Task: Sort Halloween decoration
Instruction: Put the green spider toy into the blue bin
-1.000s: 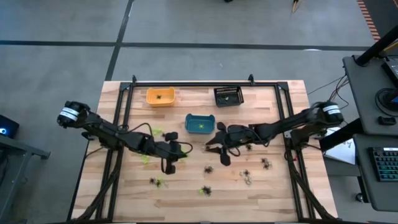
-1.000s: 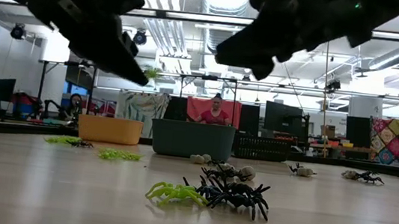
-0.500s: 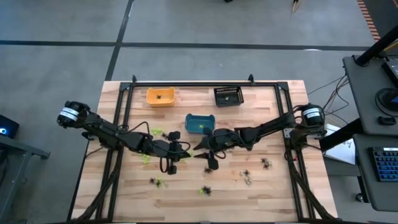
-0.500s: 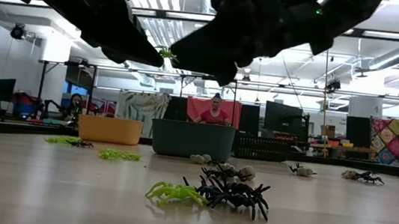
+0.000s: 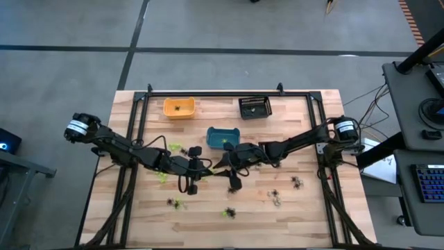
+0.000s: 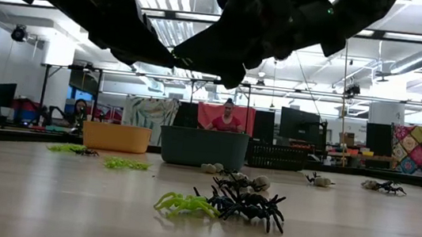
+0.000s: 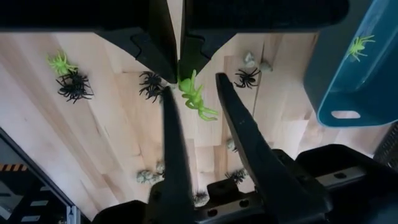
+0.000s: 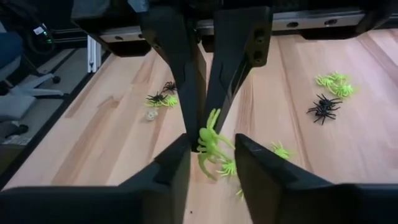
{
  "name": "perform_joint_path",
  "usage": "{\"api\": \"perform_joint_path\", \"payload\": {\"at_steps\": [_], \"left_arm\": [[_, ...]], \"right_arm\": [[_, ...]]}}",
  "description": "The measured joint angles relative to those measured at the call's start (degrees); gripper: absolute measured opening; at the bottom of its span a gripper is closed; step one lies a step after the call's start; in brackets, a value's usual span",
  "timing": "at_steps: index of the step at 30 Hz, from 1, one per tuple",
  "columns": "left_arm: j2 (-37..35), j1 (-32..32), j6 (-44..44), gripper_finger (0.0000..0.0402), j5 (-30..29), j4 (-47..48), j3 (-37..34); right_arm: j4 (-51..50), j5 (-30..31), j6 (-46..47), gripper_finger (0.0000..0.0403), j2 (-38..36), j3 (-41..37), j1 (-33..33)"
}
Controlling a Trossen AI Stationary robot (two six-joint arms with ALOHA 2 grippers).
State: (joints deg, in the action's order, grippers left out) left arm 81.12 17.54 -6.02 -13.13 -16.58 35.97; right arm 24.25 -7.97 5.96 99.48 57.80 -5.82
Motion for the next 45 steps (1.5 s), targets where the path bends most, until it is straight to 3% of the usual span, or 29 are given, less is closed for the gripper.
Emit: {"api": "perform_joint_path", "payload": {"at_steps": [6,8,14,23,31,40,45], "left_arm": [[0.0,0.0,0.5,0.0000,-0.1,0.0,0.0],[0.0,0.0,0.2,0.0000,-0.2,0.1,0.0],[0.0,0.0,-1.5,0.0003,-0.4,2.3,0.0],[-1.0,-0.1,-4.0,0.0052,-2.5,8.0,0.0],[-4.0,-1.5,-7.5,0.0077,-10.8,19.5,0.0],[-5.4,-7.2,-7.5,0.0077,-12.5,28.0,0.0],[-5.4,-10.5,-10.9,0.0078,-12.1,31.3,0.0]], "right_arm": [[-0.2,-0.2,-0.8,0.0023,0.0,0.0,0.0],[-0.4,-0.2,-1.0,0.0015,0.0,0.0,0.0],[-2.0,-0.2,-0.3,0.0011,-0.2,0.0,0.7],[-11.1,0.9,-0.1,0.0011,-3.8,0.0,5.0],[-27.9,12.5,-2.8,0.0011,-4.8,4.1,11.8],[-28.5,12.5,-10.0,0.0013,-4.2,4.8,16.5],[-28.5,9.1,-9.3,0.0047,-4.1,4.7,17.6]]}}
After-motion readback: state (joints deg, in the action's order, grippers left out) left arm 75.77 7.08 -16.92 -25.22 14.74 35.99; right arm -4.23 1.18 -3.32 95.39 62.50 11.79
